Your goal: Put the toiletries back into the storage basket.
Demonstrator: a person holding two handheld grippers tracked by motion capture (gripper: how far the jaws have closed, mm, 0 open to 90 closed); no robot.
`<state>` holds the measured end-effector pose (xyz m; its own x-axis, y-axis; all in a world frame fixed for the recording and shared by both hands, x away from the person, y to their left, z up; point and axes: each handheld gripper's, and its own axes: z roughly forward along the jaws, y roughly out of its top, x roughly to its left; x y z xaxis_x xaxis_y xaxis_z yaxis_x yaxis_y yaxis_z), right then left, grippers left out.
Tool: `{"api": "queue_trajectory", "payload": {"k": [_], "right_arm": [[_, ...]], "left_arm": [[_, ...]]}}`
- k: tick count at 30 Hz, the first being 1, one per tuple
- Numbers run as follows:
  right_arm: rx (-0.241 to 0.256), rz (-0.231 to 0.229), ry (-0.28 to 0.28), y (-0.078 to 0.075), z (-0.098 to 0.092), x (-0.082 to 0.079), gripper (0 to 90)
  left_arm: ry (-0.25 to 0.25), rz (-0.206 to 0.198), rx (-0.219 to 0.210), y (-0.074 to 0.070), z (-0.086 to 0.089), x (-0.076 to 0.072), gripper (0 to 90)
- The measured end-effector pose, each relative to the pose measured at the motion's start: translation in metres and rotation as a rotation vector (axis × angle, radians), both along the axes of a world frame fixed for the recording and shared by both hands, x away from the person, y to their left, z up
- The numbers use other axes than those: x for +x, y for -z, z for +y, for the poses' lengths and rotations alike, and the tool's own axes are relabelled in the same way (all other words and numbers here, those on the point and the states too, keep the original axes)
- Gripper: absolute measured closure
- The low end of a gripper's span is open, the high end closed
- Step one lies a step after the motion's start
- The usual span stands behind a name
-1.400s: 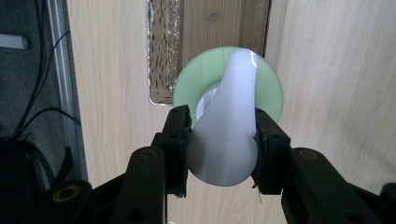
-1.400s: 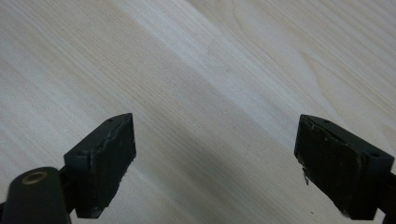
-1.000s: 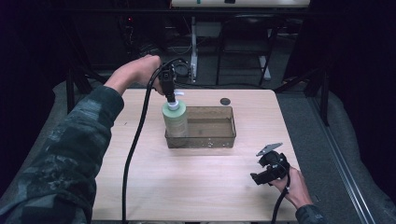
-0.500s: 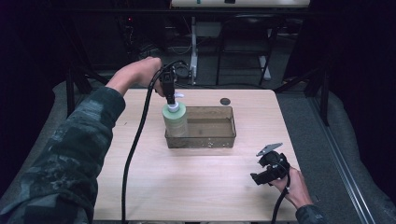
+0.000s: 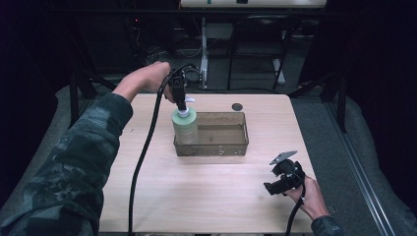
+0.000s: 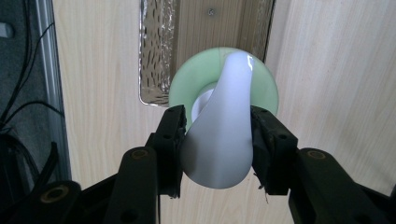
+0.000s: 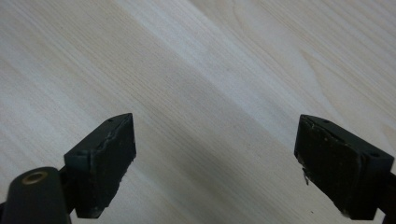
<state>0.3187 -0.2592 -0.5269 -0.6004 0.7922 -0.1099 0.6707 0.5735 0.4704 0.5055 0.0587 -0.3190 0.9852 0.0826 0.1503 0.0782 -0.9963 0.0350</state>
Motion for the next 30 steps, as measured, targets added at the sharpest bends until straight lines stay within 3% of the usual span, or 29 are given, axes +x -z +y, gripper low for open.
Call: {"api": "queue_trajectory", "payload": {"k": [3, 5, 9, 13, 22, 25, 30], "right_arm": [[-0.001, 0.000, 0.000, 0.000, 0.000, 0.000, 12.2], [0.000, 0.000, 0.000, 0.000, 0.000, 0.000, 12.2], [0.004, 0.004, 0.001, 0.000, 0.000, 0.000, 12.2], [0.002, 0.002, 0.001, 0.000, 0.000, 0.000, 12.2], [0.000, 0.005, 0.001, 0.000, 0.000, 0.000, 12.2], [0.000, 0.004, 0.001, 0.000, 0.000, 0.000, 12.2], [0.002, 0.005, 0.001, 0.000, 0.000, 0.000, 12.2]], "left_arm": [[-0.014, 0.013, -0.024, -0.001, 0.003, 0.002, 52.1], [-0.019, -0.009, -0.059, -0.002, 0.004, 0.002, 47.2], [-0.033, -0.019, -0.074, -0.003, 0.005, 0.001, 28.2], [-0.031, -0.022, -0.115, -0.007, 0.007, -0.002, 14.8], [-0.054, -0.064, -0.163, -0.008, 0.018, -0.008, 4.0], [-0.061, -0.067, -0.189, -0.006, 0.023, -0.011, 2.0], [-0.101, -0.106, -0.243, -0.005, 0.033, -0.019, 0.2]]}}
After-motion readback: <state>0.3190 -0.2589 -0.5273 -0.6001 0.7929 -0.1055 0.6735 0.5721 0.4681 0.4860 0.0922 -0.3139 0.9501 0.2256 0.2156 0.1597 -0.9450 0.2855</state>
